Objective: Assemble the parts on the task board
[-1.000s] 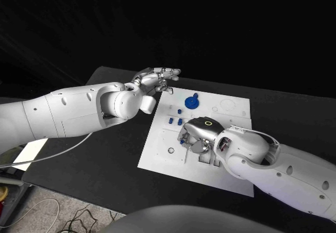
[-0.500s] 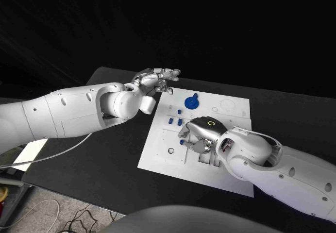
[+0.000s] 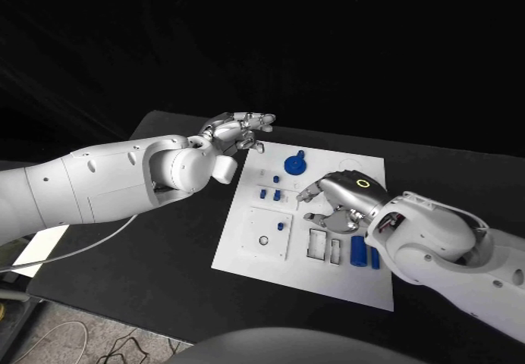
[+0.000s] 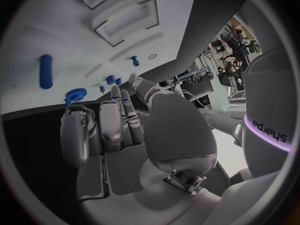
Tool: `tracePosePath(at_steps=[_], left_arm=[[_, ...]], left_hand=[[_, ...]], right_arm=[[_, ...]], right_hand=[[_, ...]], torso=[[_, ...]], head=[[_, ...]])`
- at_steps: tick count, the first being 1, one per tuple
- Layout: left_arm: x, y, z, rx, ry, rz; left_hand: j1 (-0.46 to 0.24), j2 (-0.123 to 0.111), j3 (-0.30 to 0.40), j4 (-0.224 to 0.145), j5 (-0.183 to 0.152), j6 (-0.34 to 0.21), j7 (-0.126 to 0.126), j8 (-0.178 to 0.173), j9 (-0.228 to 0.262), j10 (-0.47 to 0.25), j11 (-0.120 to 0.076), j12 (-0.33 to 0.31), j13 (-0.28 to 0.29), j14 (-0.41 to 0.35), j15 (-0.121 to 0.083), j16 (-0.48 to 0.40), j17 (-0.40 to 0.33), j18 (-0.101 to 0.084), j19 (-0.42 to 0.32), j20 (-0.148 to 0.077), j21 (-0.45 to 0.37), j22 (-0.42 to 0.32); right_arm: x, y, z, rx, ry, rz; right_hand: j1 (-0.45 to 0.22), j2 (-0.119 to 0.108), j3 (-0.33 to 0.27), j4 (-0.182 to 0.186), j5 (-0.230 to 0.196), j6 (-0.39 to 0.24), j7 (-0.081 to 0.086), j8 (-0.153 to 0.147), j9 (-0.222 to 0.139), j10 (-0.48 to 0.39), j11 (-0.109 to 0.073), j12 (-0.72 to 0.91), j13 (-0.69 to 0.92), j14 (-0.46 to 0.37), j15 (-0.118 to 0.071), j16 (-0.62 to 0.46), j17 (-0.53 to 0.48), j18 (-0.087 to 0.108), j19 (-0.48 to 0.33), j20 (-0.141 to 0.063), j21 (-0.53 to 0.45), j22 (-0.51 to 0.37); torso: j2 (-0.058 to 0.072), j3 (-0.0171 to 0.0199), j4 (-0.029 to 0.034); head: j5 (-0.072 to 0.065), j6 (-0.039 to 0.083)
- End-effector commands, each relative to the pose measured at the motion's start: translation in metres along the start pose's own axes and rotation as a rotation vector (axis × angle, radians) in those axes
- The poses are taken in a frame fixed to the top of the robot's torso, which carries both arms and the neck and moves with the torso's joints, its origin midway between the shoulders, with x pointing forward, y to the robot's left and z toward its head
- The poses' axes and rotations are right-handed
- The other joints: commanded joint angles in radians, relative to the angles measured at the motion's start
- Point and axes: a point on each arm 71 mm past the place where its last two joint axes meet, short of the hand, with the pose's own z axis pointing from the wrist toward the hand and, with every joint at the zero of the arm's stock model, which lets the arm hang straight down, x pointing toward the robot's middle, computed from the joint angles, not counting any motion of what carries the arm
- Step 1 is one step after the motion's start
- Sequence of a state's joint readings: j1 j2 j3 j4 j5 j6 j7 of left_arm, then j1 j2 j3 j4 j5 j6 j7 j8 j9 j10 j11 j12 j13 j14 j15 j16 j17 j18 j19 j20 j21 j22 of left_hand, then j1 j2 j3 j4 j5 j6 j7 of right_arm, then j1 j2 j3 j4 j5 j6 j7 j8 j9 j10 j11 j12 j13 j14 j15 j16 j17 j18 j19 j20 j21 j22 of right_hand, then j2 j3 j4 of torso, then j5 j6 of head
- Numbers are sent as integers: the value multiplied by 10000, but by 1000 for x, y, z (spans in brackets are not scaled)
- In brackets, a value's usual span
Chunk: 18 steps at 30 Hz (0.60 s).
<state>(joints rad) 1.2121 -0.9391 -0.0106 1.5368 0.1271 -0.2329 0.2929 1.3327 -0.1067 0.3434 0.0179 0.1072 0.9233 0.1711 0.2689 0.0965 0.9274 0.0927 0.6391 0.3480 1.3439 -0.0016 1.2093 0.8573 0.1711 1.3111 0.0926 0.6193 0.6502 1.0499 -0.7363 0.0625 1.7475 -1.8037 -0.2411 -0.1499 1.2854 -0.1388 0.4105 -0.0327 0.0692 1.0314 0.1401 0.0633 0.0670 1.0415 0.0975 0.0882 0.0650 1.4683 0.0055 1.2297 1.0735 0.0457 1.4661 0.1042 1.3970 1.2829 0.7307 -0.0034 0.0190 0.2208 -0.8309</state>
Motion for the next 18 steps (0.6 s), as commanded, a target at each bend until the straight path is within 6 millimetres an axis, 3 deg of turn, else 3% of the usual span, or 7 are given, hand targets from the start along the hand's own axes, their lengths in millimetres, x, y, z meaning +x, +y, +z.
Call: tracePosePath(at_steps=[1,2,3,4,7,10,18], left_arm=[[3,-1,-1,46,268,-34],[3,-1,-1,44,280,-37],[3,-1,-1,44,289,-40],[3,-1,-1,46,300,-44],[3,-1,-1,57,308,-47],[2,-1,-1,64,286,-41],[2,-1,0,59,285,-41]], left_hand=[[115,-8,4,-59,65,-60,22,34,11,-80,-14,41,-7,-11,63,34,-6,83,28,72,-32,-14],[115,-8,4,-59,65,-60,22,34,11,-80,-14,41,-7,-11,63,34,-6,83,28,72,-32,-14],[115,-8,4,-59,65,-60,22,34,11,-80,-14,41,-7,-11,63,34,-6,83,28,72,-32,-14],[115,-8,4,-59,65,-60,22,34,11,-80,-14,41,-7,-11,63,34,-6,83,28,72,-32,-14],[115,-8,4,-59,65,-60,22,34,11,-80,-14,41,-7,-11,63,34,-6,83,28,72,-32,-14],[115,-8,4,-59,65,-60,22,34,11,-80,-14,41,-7,-11,63,34,-6,83,28,72,-32,-14],[115,-8,4,-59,65,-60,22,34,11,-80,-14,41,-7,-11,63,34,-6,83,28,72,-32,-14]], right_arm=[[-15,-13,-7,555,-60,-260],[-23,-21,-11,803,-35,-487],[-25,-24,-12,888,-26,-567],[-29,-29,-14,1024,-2,-687],[-36,-41,-20,1394,140,-976],[-38,-50,-23,1661,325,-1137],[-33,-55,-22,1831,894,-1314]], right_hand=[[-33,-213,-356,90,140,-60,9,-3,11,-238,19,-12,-16,191,10,-20,-26,130,275,33,-89,-61],[-89,-299,-939,255,150,-64,14,6,20,-490,51,-53,-12,179,52,-43,-80,134,269,47,-116,-93],[-120,-350,-1110,301,92,-82,17,2,18,-544,68,-66,-15,177,48,-47,-90,132,268,59,-120,-98],[105,-139,-1859,516,44,-170,-120,24,10,-688,114,-54,3,177,67,-39,-108,125,267,115,-133,-110],[746,-62,-3163,1014,-23,-366,-168,8,1,-854,155,40,-1,177,131,-16,-150,135,278,141,-139,-114],[1123,-41,-3513,1402,-35,-387,-178,1,2,-909,161,125,-3,174,137,1,-181,135,286,152,-137,-110],[1488,255,-3503,1558,-3,-135,-56,69,40,-486,39,451,31,150,58,-46,-304,134,306,102,-120,-84]], torso=[[-15,-9,-28],[-29,-16,-45],[-32,-18,-47],[-42,-20,-56],[-51,-20,-68],[-45,-13,-70],[-44,-9,-59]], head=[[-119,104],[-175,160],[-184,166],[-221,196],[-245,244],[-276,270],[-257,222]])
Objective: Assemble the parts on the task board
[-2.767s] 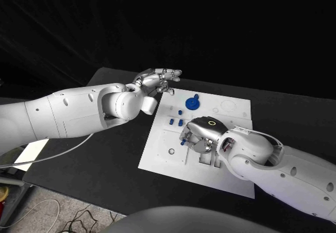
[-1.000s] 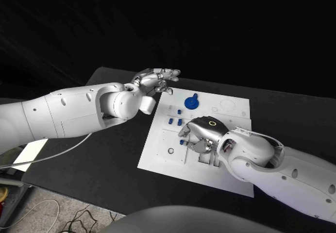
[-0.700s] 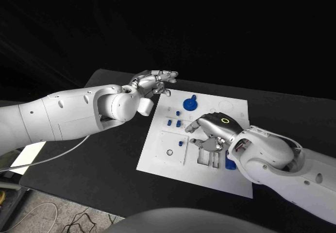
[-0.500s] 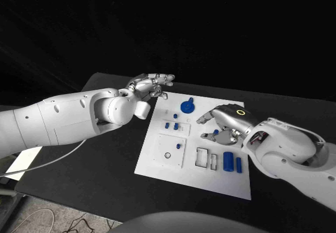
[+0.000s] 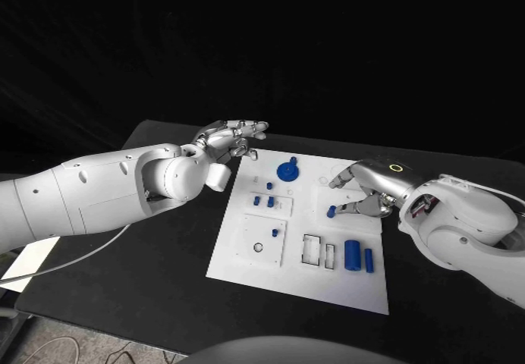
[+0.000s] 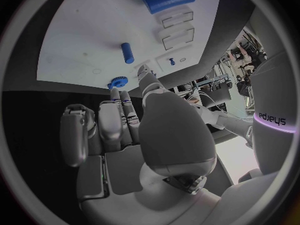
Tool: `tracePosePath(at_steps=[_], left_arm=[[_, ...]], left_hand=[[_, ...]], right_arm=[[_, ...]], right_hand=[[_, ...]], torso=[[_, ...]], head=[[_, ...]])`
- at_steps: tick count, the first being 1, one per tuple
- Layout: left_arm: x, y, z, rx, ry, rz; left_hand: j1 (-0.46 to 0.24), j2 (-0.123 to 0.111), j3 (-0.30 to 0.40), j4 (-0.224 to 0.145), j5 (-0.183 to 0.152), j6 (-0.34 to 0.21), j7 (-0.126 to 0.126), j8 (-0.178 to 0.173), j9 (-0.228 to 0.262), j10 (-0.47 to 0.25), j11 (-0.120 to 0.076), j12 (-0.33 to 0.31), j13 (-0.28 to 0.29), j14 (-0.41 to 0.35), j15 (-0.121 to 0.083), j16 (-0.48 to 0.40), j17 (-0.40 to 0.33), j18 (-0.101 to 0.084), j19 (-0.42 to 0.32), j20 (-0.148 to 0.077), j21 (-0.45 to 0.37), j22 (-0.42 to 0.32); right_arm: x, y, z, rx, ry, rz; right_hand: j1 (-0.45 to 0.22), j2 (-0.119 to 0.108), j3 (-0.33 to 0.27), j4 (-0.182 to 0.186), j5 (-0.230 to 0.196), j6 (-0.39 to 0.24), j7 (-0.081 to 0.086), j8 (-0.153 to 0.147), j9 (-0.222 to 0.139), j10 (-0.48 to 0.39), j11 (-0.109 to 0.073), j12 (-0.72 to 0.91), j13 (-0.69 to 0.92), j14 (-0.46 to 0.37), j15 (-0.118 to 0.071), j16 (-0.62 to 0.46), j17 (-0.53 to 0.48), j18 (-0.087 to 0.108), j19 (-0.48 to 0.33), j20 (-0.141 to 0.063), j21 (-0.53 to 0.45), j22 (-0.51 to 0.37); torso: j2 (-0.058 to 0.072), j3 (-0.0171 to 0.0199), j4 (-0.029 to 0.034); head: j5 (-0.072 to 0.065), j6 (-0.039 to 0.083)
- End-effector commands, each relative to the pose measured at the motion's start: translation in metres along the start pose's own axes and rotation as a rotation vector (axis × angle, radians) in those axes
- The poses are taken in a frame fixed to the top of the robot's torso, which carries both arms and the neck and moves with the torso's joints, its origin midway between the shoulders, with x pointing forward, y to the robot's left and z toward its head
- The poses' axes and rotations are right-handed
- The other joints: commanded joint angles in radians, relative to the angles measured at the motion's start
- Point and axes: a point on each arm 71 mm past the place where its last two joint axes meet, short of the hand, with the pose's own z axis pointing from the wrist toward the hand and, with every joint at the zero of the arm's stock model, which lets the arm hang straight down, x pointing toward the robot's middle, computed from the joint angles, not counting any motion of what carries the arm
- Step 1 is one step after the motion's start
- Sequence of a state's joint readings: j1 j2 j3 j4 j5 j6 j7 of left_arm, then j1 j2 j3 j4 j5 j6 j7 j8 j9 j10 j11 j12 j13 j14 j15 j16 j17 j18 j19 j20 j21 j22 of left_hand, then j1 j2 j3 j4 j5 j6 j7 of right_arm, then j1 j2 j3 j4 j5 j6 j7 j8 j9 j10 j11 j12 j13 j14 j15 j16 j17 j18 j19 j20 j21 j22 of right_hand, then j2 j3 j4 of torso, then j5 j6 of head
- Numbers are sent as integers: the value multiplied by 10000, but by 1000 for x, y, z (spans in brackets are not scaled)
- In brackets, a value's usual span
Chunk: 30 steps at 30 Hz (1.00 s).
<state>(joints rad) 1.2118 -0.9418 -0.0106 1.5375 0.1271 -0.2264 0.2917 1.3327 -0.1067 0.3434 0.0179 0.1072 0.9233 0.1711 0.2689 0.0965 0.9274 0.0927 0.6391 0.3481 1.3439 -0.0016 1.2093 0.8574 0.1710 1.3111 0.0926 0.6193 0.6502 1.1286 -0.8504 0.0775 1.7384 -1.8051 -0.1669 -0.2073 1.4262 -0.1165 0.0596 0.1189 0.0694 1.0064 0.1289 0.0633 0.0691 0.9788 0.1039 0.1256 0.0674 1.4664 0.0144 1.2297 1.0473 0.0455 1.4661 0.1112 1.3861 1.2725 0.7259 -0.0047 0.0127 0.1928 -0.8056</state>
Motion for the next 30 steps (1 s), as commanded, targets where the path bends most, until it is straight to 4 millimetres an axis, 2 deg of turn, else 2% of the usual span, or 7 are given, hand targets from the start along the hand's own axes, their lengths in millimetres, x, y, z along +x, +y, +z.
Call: tracePosePath(at_steps=[1,4,10,13,20,30], left_arm=[[2,-1,1,71,239,-26],[2,-1,1,72,236,-25],[2,-1,1,72,222,-21],[2,-1,1,70,218,-20],[2,-1,1,65,230,-23],[2,-1,1,54,208,-17]], left_hand=[[115,-8,4,-59,65,-60,22,34,11,-80,-14,41,-7,-11,64,35,-7,83,28,72,-33,-14],[115,-8,4,-59,65,-60,22,34,11,-80,-14,41,-7,-11,64,35,-7,83,28,72,-33,-14],[115,-8,4,-59,65,-60,22,34,11,-80,-14,41,-7,-11,64,35,-7,83,28,72,-33,-14],[115,-8,4,-59,65,-60,22,34,11,-80,-14,41,-7,-11,64,35,-7,83,28,72,-33,-14],[115,-8,4,-59,65,-60,22,34,11,-80,-14,41,-7,-11,64,35,-7,83,28,72,-33,-14],[118,0,14,-64,67,-95,29,61,13,-116,-6,65,-15,-19,71,32,-21,84,23,80,-39,-15]], right_arm=[[6,1,1,106,715,-318],[9,2,2,63,947,-349],[14,6,3,21,1342,-371],[17,7,5,29,1487,-382],[23,8,10,58,1535,-402],[28,9,16,72,1505,-368]], right_hand=[[89,52,3,44,-3,156,65,74,22,187,-41,106,6,166,-43,-56,-58,136,308,19,-12,17],[124,126,4,38,-1,299,122,99,35,329,-89,190,3,164,-81,-68,-82,135,312,-15,-12,17],[266,351,83,-52,-22,558,146,98,37,742,-151,341,-4,167,-132,-103,-151,131,323,-71,-13,20],[375,480,194,-116,-76,622,132,68,25,896,-169,337,-16,171,-147,-112,-172,130,328,-86,-14,21],[610,732,576,-245,-136,670,118,13,-5,1076,-181,189,-48,179,-161,-125,-211,126,338,-107,-12,28],[672,806,868,-299,-136,690,129,6,-15,1139,-171,40,-56,185,-157,-117,-216,123,345,-108,-9,35]], torso=[[6,6,5],[5,-10,10],[8,7,0],[7,-9,-5],[12,4,6],[5,-5,3]], head=[[25,-35],[2,-44],[-2,-59],[-16,-49],[-42,-36],[-62,-55]])
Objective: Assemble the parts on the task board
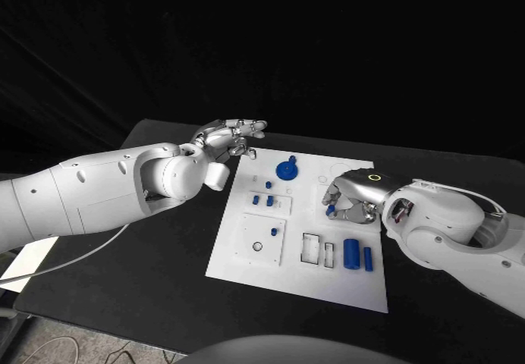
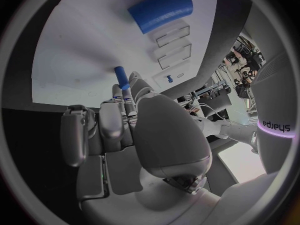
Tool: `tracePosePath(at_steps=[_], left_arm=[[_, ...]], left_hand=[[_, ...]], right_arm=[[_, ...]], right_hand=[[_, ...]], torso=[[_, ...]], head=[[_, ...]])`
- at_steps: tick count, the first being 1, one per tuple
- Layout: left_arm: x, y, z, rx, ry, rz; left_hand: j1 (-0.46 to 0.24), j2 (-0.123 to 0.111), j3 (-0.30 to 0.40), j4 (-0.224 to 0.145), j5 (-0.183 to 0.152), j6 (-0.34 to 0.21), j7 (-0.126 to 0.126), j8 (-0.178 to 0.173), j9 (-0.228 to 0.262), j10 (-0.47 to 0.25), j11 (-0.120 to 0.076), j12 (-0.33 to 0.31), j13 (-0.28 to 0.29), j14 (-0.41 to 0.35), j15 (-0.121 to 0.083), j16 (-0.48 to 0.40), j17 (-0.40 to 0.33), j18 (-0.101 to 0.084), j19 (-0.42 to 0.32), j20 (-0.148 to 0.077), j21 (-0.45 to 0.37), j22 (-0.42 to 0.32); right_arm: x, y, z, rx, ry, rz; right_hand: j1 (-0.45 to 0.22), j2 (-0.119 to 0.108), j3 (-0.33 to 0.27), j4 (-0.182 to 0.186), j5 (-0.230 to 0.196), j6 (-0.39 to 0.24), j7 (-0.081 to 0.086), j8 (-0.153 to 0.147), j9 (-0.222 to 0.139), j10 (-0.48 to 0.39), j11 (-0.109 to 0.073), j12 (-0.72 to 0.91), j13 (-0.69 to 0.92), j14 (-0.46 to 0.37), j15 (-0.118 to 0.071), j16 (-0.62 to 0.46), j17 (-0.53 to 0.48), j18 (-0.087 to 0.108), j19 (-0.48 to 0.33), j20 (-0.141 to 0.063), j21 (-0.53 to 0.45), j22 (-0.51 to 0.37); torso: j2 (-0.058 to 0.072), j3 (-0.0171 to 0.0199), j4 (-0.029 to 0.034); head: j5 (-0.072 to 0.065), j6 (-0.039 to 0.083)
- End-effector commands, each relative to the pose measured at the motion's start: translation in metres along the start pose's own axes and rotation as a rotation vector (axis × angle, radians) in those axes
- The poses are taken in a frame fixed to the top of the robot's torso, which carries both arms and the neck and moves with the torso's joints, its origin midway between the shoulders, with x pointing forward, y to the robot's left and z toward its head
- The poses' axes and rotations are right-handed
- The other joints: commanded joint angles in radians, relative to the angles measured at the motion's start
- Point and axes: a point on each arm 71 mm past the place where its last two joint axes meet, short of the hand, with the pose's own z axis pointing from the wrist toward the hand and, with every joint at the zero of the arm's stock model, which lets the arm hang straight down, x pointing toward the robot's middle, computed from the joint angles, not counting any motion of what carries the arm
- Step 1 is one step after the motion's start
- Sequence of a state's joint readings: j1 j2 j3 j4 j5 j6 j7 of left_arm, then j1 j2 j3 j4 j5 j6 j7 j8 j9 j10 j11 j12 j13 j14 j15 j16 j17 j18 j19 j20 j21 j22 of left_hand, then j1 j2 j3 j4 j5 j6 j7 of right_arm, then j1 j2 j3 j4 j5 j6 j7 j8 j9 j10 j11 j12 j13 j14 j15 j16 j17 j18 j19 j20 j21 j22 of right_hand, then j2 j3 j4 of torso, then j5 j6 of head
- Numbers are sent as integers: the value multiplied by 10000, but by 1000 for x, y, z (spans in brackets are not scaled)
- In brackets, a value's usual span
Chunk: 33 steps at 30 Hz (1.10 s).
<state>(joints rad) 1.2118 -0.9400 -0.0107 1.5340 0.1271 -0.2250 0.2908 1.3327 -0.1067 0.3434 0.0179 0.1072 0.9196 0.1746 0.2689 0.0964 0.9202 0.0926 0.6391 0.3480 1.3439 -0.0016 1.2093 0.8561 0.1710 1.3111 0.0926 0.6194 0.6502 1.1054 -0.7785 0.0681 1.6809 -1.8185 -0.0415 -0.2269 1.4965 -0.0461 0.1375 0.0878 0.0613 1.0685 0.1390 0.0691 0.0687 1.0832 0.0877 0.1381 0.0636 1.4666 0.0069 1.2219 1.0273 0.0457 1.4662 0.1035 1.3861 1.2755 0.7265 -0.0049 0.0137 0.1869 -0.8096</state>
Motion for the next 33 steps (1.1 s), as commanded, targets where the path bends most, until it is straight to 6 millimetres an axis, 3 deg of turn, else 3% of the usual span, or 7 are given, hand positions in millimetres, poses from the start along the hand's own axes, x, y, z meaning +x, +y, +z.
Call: tracePosePath(at_steps=[1,17,23,33], left_arm=[[2,-1,0,60,212,-18],[2,-1,1,35,201,-15],[2,-1,1,27,186,-10],[2,0,1,15,188,-10]], left_hand=[[119,1,14,-64,67,-59,-6,61,14,-43,-6,65,-14,-19,71,32,-8,84,23,80,-40,-16],[119,1,14,-64,67,-59,-6,61,14,-43,-6,65,-14,-19,71,32,-8,84,23,80,-40,-16],[126,16,26,-67,70,-71,-4,79,16,-55,-5,81,-17,-23,73,29,-19,86,19,83,-49,-23],[141,20,36,-77,72,-81,-4,90,18,-65,-5,91,-20,-29,73,22,-33,86,19,84,-46,-18]], right_arm=[[2,0,2,58,70,-178],[7,-1,4,111,234,-226],[8,-3,4,160,293,-278],[7,-3,4,165,164,-310]], right_hand=[[-27,103,117,6,-54,71,28,-52,-11,100,-7,-98,-18,184,-80,-39,-17,122,343,-30,-11,3],[30,82,952,-175,-48,261,28,-25,4,533,-54,-296,4,186,-120,-18,-31,120,356,-59,-3,20],[-4,25,1198,-227,-46,306,29,-31,4,645,-66,-362,7,186,-130,-14,-35,120,357,-73,-5,18],[-284,-195,2111,-406,-38,432,29,-26,12,906,-78,-623,20,183,-148,2,-49,117,364,-88,-3,29]], torso=[[-1,-3,-7],[-8,-4,-8],[-4,3,-14],[-7,3,-5]], head=[[-3,-16],[-3,-63],[-22,-71],[-50,-82]])
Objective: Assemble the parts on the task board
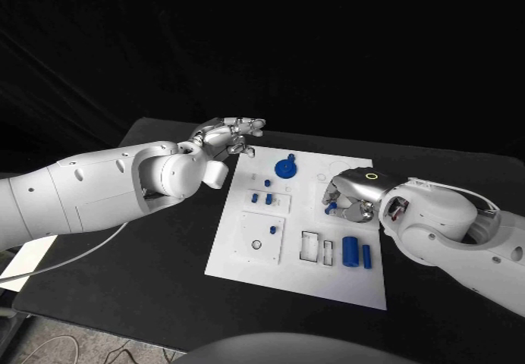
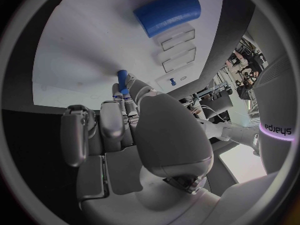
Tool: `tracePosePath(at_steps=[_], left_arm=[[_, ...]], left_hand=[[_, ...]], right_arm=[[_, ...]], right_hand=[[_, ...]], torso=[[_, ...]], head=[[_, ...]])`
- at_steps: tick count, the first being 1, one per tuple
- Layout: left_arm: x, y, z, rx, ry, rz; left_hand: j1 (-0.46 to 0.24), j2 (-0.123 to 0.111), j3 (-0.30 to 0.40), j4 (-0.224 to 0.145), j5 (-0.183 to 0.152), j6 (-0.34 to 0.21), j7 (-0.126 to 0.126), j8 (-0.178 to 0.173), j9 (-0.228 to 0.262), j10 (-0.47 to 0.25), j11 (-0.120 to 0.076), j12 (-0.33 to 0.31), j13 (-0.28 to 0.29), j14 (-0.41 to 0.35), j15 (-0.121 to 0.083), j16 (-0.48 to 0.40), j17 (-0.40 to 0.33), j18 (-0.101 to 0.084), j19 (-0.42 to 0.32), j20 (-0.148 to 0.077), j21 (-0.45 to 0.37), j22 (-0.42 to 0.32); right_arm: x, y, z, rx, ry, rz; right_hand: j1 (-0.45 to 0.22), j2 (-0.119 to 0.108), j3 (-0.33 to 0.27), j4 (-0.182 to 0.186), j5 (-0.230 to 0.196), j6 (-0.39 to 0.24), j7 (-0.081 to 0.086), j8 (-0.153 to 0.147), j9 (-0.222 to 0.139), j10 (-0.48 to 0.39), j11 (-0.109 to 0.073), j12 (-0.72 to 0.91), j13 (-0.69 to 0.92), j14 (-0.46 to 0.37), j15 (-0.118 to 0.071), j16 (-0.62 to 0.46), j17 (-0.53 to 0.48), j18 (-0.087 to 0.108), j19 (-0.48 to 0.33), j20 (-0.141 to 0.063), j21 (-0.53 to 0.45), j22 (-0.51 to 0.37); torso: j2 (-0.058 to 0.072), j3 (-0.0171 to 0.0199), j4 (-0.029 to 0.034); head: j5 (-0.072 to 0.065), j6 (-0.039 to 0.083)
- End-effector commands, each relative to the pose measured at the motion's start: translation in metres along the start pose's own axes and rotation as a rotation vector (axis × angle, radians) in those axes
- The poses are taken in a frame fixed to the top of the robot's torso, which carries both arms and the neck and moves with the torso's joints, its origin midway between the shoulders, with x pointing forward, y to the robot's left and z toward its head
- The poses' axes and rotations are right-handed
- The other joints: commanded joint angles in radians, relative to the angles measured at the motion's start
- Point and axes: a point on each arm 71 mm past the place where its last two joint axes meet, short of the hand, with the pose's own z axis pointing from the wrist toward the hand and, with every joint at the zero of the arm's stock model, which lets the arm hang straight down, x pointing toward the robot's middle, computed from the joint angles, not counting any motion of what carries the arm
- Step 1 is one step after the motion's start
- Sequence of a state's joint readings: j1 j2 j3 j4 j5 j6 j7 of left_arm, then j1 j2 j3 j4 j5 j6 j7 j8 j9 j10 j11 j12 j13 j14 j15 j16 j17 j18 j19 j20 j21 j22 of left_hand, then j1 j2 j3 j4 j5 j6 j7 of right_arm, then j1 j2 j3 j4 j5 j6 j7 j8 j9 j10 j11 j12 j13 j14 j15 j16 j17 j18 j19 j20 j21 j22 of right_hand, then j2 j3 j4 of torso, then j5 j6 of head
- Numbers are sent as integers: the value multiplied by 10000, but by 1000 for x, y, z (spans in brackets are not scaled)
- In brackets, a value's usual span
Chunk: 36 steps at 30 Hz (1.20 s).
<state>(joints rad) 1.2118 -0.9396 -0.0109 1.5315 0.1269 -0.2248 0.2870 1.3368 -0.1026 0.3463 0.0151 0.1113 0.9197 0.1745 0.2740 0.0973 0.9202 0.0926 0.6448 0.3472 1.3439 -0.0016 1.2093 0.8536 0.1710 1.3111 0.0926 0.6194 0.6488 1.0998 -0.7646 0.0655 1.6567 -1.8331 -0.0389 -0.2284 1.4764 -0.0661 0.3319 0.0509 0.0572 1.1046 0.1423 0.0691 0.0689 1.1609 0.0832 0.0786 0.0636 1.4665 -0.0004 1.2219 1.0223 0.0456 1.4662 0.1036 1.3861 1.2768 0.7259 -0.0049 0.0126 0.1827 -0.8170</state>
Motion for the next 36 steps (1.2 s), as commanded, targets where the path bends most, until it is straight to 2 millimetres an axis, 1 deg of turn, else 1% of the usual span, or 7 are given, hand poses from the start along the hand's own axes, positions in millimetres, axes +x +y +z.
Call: tracePosePath(at_steps=[1,6,10,14,27,32,36], left_arm=[[2,-1,0,52,207,-16],[2,-1,0,46,209,-17],[2,-1,0,44,215,-19],[2,-1,0,45,215,-19],[2,-1,0,39,188,-11],[2,-1,0,33,185,-9],[3,0,0,29,207,-15]], left_hand=[[100,-20,8,-49,31,-82,-3,39,9,-66,-5,33,-12,-29,73,23,-9,86,19,84,-46,-4],[100,-20,8,-49,31,-82,-3,39,9,-66,-5,33,-12,-29,73,23,-9,86,19,84,-46,-4],[107,-9,18,-52,31,-90,-1,52,11,-74,-3,44,-15,-30,74,25,-6,87,17,85,-46,-3],[107,-9,18,-52,31,-90,-1,52,11,-74,-3,44,-15,-30,74,25,-6,87,17,85,-46,-3],[107,-9,18,-52,31,-90,-1,52,11,-74,-3,44,-15,-30,74,25,-6,87,17,85,-46,-3],[107,-9,18,-52,31,-90,-1,52,11,-74,-3,44,-15,-30,74,25,-6,87,17,85,-46,-3],[107,-9,18,-52,31,-90,-1,52,11,-74,-3,44,-15,-30,74,25,-6,87,17,85,-46,-3]], right_arm=[[2,-1,0,68,36,-193],[-2,2,-1,-66,-462,-106],[-4,4,-3,-162,-718,-48],[-6,5,-5,-201,-874,-15],[-20,12,-15,-365,-1115,-115],[-30,21,-21,-583,-1262,-132],[-39,33,-24,-891,-1427,-147]], right_hand=[[-73,20,227,-60,-3,94,-8,-18,15,171,-46,-22,27,185,-80,9,9,115,369,-94,7,30],[52,162,744,-343,-19,477,-75,125,92,771,-185,135,143,244,-203,210,274,18,505,-186,352,558],[15,140,914,-475,-15,586,-99,150,117,952,-232,150,189,248,-238,242,302,0,529,-233,415,649],[-21,124,960,-509,-16,610,-105,151,123,986,-240,140,200,247,-245,246,304,-4,533,-244,429,669],[-90,83,1018,-556,-19,629,-110,142,129,1011,-245,110,212,245,-252,256,312,-10,537,-256,448,697],[-103,71,1032,-569,-18,634,-113,140,130,1017,-247,103,215,244,-253,252,305,-13,539,-258,457,711],[-103,71,1032,-569,-18,634,-113,140,130,1017,-247,103,215,244,-253,252,305,-13,539,-258,457,711]], torso=[[-3,3,7],[0,-2,-2],[-6,-2,9],[-15,-18,8],[-10,-15,3],[-23,-21,2],[-7,-15,15]], head=[[-14,-9],[-20,-10],[-33,-15],[-40,-18],[-69,8],[-55,30],[-40,37]])
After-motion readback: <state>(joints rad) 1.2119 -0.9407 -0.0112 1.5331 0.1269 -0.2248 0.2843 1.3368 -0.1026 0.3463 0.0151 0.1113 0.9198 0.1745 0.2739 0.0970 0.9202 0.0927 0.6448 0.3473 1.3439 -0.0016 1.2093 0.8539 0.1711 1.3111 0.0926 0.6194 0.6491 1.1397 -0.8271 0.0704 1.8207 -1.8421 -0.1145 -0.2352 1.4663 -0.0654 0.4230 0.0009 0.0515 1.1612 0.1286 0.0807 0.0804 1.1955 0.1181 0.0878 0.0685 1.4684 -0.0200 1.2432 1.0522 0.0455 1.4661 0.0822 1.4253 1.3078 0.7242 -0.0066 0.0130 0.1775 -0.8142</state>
